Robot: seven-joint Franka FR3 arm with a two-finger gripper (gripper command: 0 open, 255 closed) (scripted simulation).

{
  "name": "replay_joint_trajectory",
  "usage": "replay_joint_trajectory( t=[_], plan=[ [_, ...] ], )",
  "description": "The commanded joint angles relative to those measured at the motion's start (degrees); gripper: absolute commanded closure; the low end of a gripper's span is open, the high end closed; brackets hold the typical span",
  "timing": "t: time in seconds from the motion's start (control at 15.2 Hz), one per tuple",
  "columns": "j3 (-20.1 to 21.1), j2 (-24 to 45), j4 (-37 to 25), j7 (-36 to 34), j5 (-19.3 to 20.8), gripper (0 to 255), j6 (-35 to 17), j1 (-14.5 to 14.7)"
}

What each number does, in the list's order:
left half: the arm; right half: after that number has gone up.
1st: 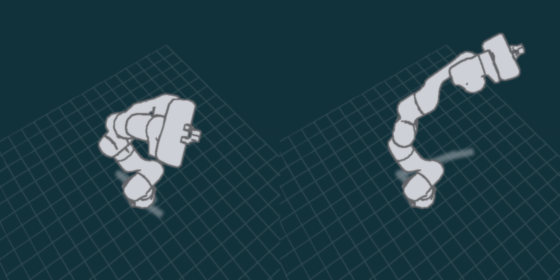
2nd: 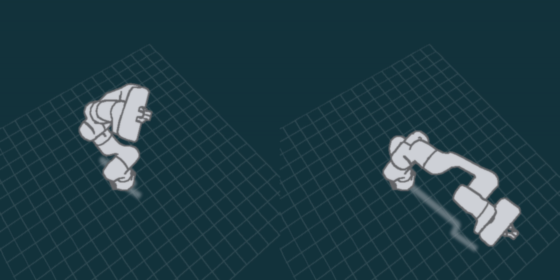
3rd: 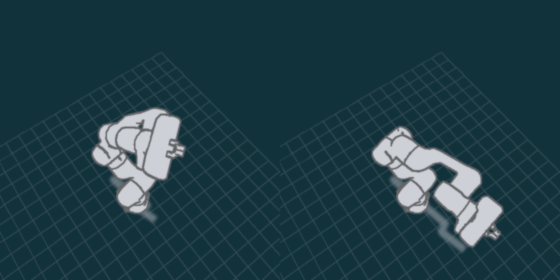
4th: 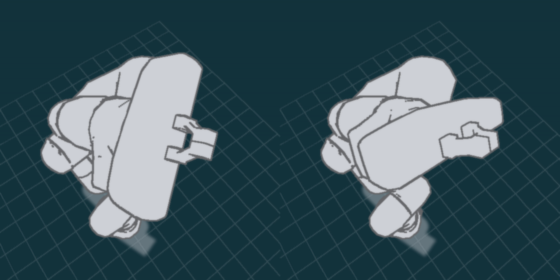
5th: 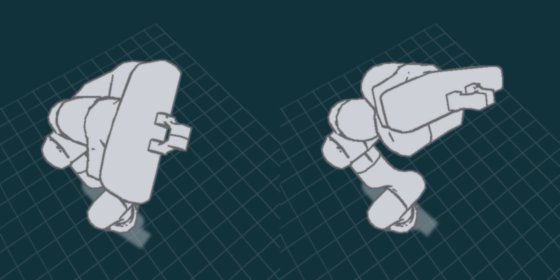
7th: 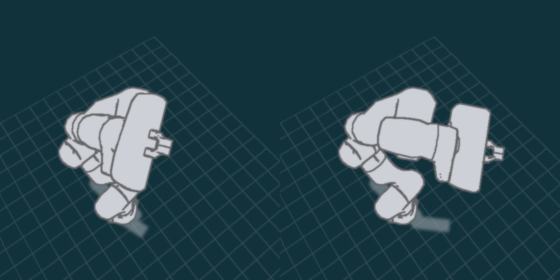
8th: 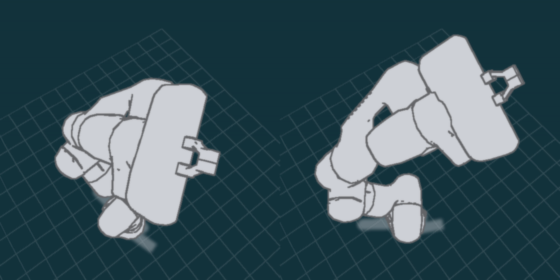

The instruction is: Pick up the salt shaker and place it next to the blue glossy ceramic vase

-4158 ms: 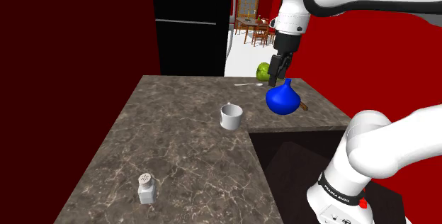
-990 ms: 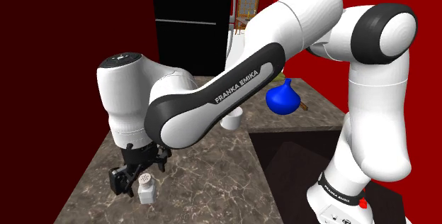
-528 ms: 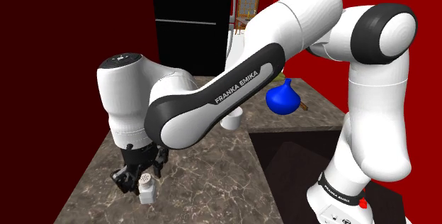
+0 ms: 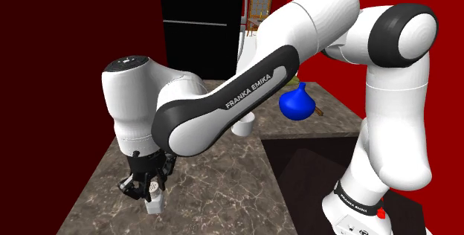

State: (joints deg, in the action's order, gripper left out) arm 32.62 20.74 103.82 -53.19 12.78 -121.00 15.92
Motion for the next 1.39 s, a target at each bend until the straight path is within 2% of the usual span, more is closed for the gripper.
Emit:
replay_joint_trajectory(
  t=[0.0, 1.32],
  plan=[
    [0.0, 0.0, 0.0, 0.0, 0.0, 255, 0.0, 0.0],
    [1.5, -4.8, -9.6, 2.4, -3.6, 255, 13.5, -0.7]
  ],
)
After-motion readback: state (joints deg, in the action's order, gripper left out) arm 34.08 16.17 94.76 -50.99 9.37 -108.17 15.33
